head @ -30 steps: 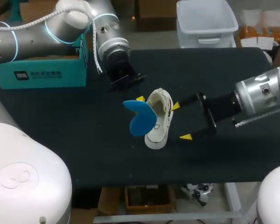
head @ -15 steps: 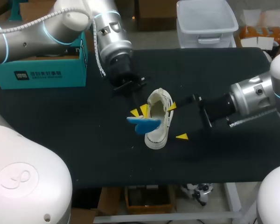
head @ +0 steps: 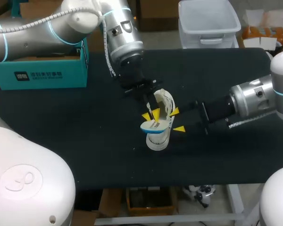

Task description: Open the shoe tongue, take the insole out of the shoe, put the insole back into the shoe, and pack the shoe into the shoebox

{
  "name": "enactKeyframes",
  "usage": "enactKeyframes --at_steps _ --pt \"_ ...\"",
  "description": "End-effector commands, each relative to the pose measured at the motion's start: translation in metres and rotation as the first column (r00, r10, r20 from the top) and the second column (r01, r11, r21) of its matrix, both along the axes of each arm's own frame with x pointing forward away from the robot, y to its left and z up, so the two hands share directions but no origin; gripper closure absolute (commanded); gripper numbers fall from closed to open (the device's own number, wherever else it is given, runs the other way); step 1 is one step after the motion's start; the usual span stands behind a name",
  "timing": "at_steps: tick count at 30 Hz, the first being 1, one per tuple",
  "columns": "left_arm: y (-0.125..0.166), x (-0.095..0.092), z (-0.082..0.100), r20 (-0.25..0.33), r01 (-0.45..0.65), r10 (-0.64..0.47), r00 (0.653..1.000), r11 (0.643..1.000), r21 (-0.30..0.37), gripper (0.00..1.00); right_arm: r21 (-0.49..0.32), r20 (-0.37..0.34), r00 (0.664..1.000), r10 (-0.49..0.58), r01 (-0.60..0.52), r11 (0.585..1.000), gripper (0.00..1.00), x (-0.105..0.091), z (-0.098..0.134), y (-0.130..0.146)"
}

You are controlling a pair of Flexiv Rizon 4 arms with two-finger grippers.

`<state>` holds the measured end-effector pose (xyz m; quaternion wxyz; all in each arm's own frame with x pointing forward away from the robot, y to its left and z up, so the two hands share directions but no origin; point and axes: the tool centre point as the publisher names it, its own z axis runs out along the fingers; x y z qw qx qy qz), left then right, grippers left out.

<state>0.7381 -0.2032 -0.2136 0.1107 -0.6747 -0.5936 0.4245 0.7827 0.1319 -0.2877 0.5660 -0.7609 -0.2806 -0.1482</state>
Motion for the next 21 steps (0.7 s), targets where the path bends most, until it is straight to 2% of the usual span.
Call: enactKeyframes --at_steps 1,6,9,16,21 --pt "-0.002 0.002 -0.006 0.01 -0.012 0.012 1.0 1.0 0.006 1.0 0.039 0.0 1.0 0.01 -0.01 0.999 0.54 0.002 -0.004 0.002" --pt "-0.004 0.007 -0.013 0.017 -0.02 0.02 1.0 1.0 0.01 1.0 0.067 -0.011 1.0 0.012 -0.011 0.998 0.54 0.005 -0.007 0.005" --pt "-0.005 0.01 -0.014 0.0 -0.013 0.013 1.0 1.0 -0.004 1.0 0.069 -0.018 1.0 0.011 -0.009 0.998 0.54 0.006 -0.008 0.007" --pt "-0.007 0.011 -0.015 0.009 -0.017 0.017 1.0 1.0 -0.01 1.0 0.077 -0.022 1.0 0.008 -0.006 0.997 0.54 0.007 -0.007 0.01" --pt "-0.01 0.015 -0.018 0.013 -0.025 0.025 1.0 0.999 -0.021 1.0 0.082 -0.024 1.0 0.005 -0.003 0.997 0.57 0.008 -0.009 0.012"
